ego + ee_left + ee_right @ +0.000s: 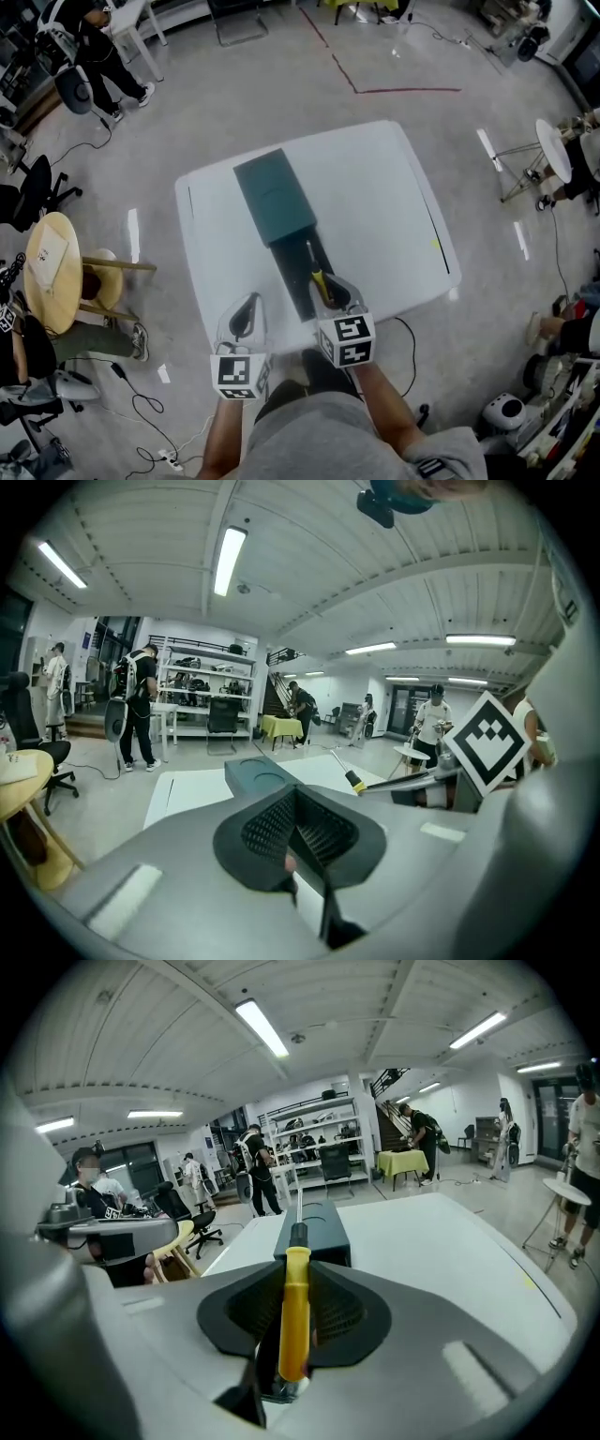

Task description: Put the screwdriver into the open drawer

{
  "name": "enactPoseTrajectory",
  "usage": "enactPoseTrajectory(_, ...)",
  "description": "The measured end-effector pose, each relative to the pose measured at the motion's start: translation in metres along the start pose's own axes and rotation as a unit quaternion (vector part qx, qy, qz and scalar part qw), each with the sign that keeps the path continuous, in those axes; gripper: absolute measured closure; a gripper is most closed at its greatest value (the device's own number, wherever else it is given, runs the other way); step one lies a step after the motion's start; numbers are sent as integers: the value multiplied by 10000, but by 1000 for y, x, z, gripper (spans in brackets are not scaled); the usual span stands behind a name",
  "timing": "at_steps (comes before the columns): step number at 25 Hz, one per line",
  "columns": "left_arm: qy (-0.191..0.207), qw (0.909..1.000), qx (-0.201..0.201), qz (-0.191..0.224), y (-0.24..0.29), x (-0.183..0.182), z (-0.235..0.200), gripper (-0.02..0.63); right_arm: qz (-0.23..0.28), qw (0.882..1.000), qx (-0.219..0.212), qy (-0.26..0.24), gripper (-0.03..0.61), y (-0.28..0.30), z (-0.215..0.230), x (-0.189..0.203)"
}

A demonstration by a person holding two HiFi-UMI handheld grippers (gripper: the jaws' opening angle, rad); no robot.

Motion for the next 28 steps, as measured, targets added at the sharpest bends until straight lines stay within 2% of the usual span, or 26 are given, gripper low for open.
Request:
enactPoseTrajectory(17, -488, 9978, -154, -425, 46, 38, -38, 602, -1202, 9920, -249, -284, 492, 83, -7, 29)
enactPoseTrajectory(28, -699, 9960, -187, -530, 58, 50, -51, 601, -1714, 9832, -301, -551, 492, 111, -16, 44)
Point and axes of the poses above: the fingertips, and each gripper's own axes: y forward along the fingers, z to its right, x out of its underside, the point moved 8 cm from there along -y, backward along the fingers, and after that the axes turned 12 degrees about x, right-handed, at the moved point
